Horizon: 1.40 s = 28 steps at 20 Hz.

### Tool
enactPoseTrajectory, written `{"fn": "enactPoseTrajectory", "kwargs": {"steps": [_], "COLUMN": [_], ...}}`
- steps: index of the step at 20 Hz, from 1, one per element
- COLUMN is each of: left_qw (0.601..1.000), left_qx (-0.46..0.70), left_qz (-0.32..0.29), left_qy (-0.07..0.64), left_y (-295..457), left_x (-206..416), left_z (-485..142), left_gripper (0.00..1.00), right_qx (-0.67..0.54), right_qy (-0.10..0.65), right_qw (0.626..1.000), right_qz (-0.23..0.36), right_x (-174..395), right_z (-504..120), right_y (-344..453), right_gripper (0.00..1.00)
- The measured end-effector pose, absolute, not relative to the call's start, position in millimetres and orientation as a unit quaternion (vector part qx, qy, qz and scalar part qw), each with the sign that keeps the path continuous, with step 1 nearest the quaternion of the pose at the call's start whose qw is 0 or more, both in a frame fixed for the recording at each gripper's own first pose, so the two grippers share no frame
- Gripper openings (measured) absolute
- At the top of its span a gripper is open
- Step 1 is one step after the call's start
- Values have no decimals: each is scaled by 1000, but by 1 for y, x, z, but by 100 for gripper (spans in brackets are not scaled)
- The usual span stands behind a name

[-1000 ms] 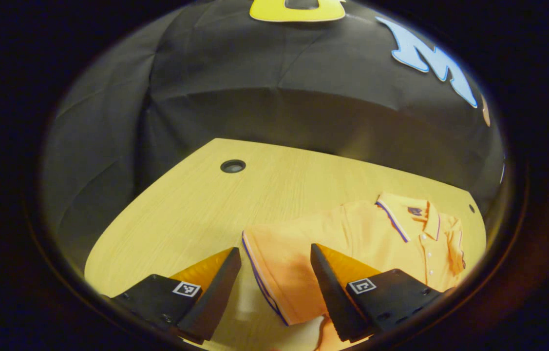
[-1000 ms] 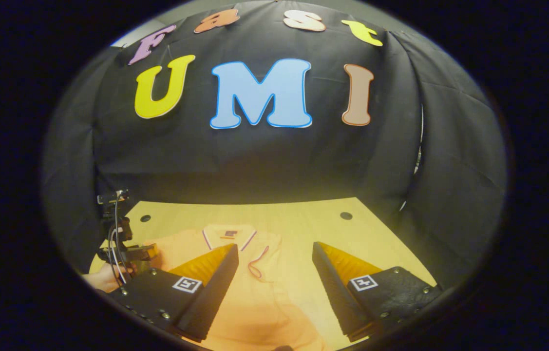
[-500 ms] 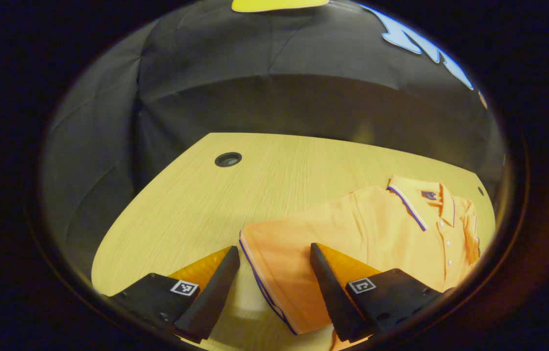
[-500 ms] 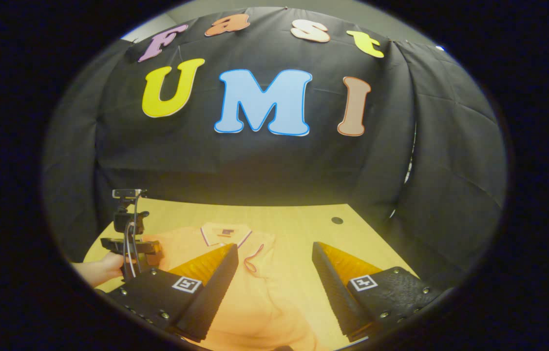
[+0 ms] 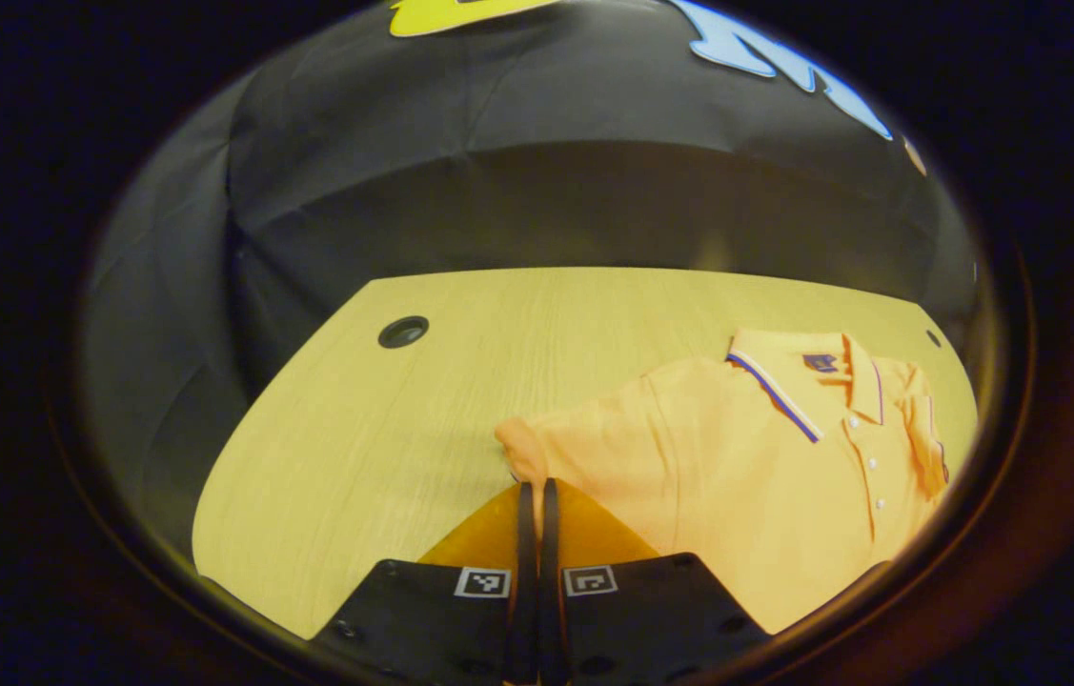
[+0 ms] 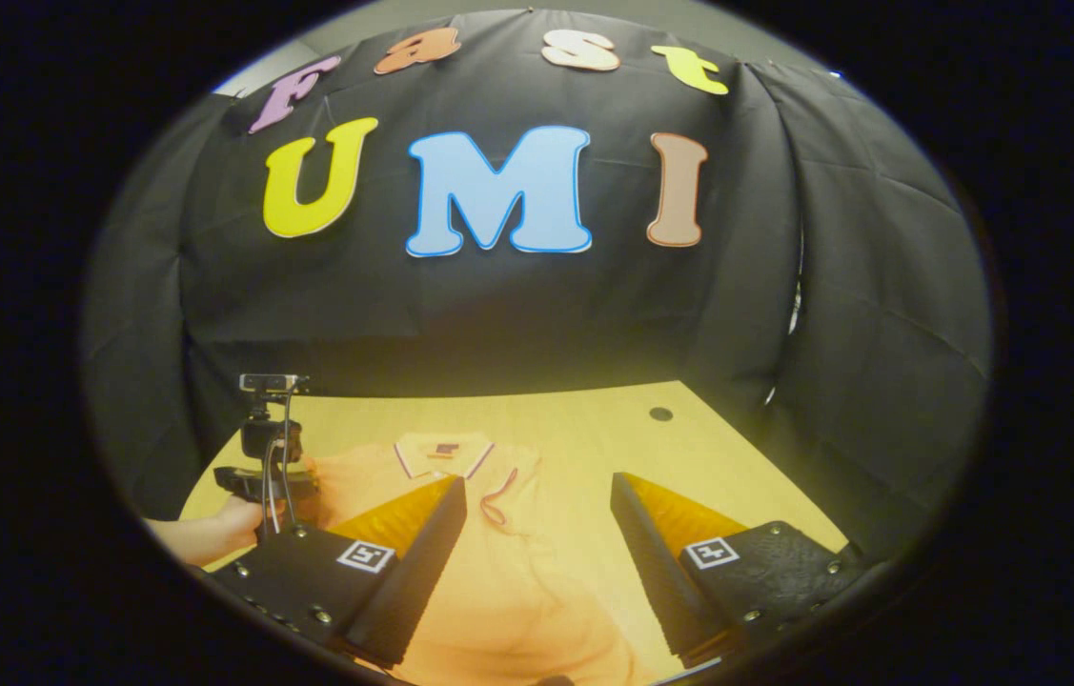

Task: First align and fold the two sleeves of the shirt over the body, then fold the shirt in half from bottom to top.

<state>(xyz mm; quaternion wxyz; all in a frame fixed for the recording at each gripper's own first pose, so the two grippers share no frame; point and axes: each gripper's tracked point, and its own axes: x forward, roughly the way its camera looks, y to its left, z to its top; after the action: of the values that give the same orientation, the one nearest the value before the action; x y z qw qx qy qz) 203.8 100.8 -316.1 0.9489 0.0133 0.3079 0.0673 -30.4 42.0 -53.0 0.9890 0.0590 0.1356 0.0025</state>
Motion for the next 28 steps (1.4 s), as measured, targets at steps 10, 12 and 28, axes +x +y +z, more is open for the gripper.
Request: {"fn": "enactPoseTrajectory", "kwargs": {"steps": [10, 12, 28], "left_qw": [963, 962, 949], "left_qx": [46, 49, 58], "left_qz": [15, -4, -84], "left_qy": [263, 267, 298], "left_y": [39, 21, -47], "left_x": [216, 218, 189], "left_z": [-269, -270, -282], "left_gripper": [7, 5, 51], "right_qx": [72, 72, 84], "right_qy": [148, 153, 177], "right_qw": [986, 985, 980], "right_qz": [-25, -32, -17], "right_x": [-38, -42, -55], "right_z": [-67, -73, -110], "right_y": [25, 26, 21], "right_gripper": [95, 95, 94]}}
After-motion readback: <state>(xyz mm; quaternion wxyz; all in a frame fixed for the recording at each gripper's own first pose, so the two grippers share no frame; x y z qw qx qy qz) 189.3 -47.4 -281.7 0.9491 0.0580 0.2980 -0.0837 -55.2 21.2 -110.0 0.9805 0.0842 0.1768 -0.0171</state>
